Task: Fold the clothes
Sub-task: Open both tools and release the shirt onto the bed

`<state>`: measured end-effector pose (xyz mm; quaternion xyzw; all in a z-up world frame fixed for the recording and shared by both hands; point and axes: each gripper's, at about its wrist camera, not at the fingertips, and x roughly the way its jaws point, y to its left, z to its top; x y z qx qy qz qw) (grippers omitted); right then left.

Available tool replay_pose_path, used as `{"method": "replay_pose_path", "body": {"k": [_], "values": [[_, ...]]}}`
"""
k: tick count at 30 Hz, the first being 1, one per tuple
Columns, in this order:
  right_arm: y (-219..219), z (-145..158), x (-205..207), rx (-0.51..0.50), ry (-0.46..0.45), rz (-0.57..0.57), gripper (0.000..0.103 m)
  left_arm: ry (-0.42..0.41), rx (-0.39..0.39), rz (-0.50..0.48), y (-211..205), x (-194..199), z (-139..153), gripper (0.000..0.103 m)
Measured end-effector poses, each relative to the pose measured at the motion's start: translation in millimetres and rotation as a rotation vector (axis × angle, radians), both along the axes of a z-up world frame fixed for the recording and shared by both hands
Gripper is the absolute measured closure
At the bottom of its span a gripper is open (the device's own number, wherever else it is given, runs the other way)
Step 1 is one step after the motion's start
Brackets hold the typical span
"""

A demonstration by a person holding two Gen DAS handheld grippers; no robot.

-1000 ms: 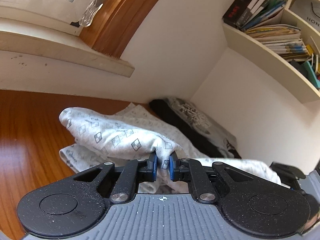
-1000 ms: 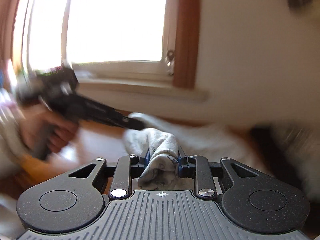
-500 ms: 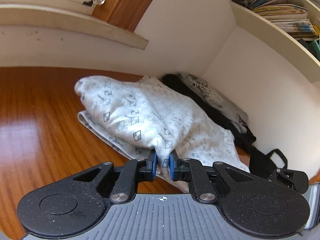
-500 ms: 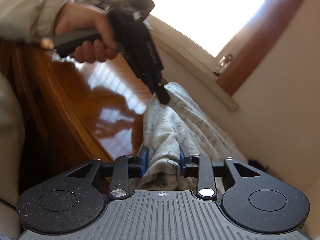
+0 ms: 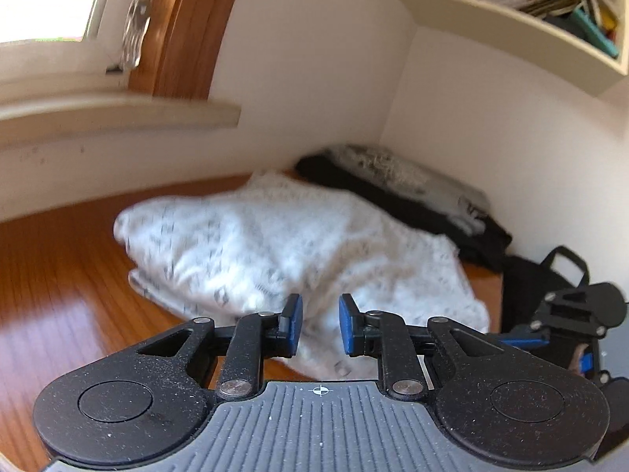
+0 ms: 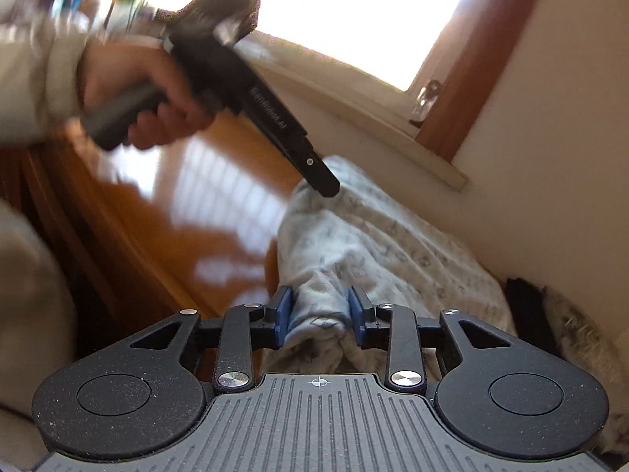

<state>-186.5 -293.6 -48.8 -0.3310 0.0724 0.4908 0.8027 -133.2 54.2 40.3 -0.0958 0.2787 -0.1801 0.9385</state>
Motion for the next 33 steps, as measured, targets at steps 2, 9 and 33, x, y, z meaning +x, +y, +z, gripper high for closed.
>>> {"method": "replay_pose_path", "body": {"k": [2,9,33], "values": [[-6.7,10.2,-0.7,0.015,-0.02,0.003,0.088,0.033,0.008,0.0,-0.9,6.3,-7.9,0.088],[-28.3,9.3,-6.9,0.008,0.102,0.011,0.089,0.055,-0.033,0.02,19.3,8.2,-14.9,0.1],[-88.8,4.4,183.2,0.338,0.358,-0.565,0.086,0.027,0.1,-0.039,15.7,52.5,-11.2,0.082]]}}
